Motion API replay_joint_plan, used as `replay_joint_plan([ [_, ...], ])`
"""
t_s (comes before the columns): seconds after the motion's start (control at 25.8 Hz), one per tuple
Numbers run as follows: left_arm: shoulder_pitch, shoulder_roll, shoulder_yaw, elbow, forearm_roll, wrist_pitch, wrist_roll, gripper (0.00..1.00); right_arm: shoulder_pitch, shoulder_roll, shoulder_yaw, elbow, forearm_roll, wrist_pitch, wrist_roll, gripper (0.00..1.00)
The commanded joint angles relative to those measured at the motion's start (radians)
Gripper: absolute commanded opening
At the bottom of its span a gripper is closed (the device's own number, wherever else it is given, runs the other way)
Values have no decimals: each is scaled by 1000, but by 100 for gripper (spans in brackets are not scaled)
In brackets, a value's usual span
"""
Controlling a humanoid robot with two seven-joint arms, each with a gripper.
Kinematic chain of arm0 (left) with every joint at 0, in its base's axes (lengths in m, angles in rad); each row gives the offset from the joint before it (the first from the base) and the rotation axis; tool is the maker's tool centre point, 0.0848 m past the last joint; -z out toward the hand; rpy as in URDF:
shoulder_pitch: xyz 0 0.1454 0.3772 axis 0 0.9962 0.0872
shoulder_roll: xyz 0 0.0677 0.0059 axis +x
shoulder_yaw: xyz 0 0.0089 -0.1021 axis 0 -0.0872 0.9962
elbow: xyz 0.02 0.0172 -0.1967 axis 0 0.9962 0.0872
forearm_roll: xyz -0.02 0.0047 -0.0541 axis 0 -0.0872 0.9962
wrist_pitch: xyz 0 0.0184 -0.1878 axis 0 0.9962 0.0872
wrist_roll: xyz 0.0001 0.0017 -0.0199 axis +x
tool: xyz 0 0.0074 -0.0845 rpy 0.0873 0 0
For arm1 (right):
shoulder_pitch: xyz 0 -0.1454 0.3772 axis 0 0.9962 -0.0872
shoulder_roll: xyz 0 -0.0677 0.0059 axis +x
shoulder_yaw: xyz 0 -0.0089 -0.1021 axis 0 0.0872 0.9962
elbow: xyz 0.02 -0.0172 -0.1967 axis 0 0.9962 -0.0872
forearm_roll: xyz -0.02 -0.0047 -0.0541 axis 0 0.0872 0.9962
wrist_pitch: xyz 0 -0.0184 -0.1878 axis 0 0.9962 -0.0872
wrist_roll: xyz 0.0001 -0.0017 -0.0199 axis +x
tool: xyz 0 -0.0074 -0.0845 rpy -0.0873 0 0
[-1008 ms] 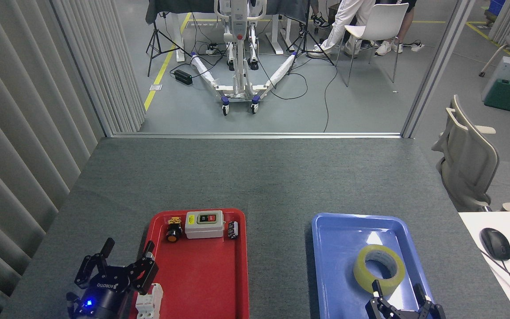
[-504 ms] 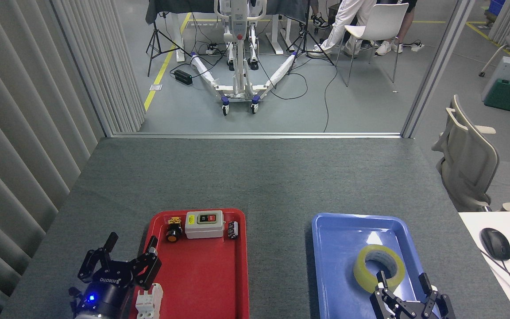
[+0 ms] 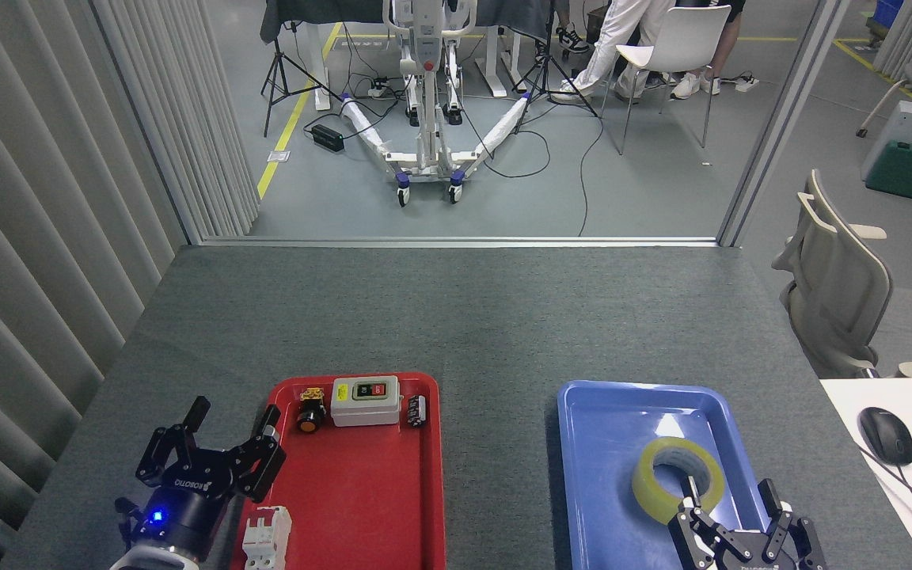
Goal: Place and move tape with both arms
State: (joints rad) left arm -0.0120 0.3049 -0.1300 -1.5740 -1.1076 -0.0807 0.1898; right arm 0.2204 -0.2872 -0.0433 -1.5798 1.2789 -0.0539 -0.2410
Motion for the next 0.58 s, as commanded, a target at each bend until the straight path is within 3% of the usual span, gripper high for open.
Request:
replay_joint_plan([
  [0.0,-10,-6,23,9,0,4,0,100,-6,-15,0,1,0,-9,14,99],
  [0.19,-65,-33,50,9,0,-2,0,100,-6,-13,0,4,0,-7,14,99],
  [0.54,-71,-9,53,-3,-1,9,0,100,-4,-12,0,6,0,-9,14,99],
])
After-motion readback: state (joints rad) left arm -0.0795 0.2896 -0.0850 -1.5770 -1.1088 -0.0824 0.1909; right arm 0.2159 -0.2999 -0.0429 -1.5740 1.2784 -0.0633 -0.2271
